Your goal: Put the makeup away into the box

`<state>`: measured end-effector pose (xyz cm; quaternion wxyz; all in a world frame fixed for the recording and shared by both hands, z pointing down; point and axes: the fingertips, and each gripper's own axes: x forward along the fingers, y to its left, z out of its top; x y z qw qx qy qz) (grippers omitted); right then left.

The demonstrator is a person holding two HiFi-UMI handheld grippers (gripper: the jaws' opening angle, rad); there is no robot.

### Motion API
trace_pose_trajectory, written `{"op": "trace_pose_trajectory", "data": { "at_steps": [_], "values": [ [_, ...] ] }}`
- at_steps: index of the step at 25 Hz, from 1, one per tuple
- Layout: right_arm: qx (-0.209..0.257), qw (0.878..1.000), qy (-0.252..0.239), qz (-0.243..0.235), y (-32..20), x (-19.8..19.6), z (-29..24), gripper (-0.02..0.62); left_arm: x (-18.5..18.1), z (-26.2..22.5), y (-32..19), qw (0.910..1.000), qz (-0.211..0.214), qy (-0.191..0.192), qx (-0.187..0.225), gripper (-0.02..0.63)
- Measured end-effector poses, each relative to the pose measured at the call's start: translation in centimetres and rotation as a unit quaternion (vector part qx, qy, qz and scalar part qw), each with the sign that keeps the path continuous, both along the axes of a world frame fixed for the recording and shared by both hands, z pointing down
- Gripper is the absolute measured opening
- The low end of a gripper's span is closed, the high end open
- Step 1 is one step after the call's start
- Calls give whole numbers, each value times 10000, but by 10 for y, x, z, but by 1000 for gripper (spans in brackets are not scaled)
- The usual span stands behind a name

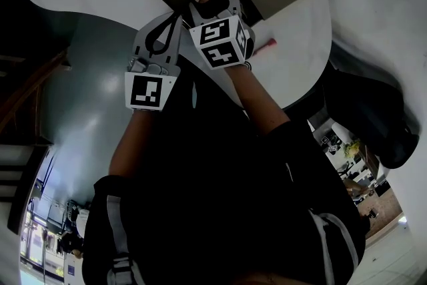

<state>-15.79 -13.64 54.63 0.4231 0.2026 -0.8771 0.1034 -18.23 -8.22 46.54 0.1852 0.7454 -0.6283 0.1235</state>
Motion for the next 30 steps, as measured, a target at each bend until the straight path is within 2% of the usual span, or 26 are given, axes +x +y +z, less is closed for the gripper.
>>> {"op": "trace_pose_trajectory", "data": {
  "at_steps": [6,13,17,18,21,25,30],
  "values": [
    [-62,10000,47,-35,5,-1,-3,268,-2,-6,4,10000,13,-18,90,8],
    [555,9970,-432,327,4,16,-62,264,4,-31,11,9993,106,-121,347,8],
    [1026,9907,-715,538,9,32,-101,160,14,-54,14,9980,202,-194,571,8],
    [1132,9888,-770,598,11,36,-109,116,17,-60,15,9975,226,-218,641,8],
    [1377,9828,-935,795,20,52,-132,71,29,-80,22,9956,321,-289,826,8],
    [1600,9733,-1342,955,34,71,-161,31,48,-101,29,9934,451,-316,1010,8],
    [1806,9588,-1754,1312,40,98,-196,25,66,-124,29,9894,633,-349,1256,8]
  ]
}}
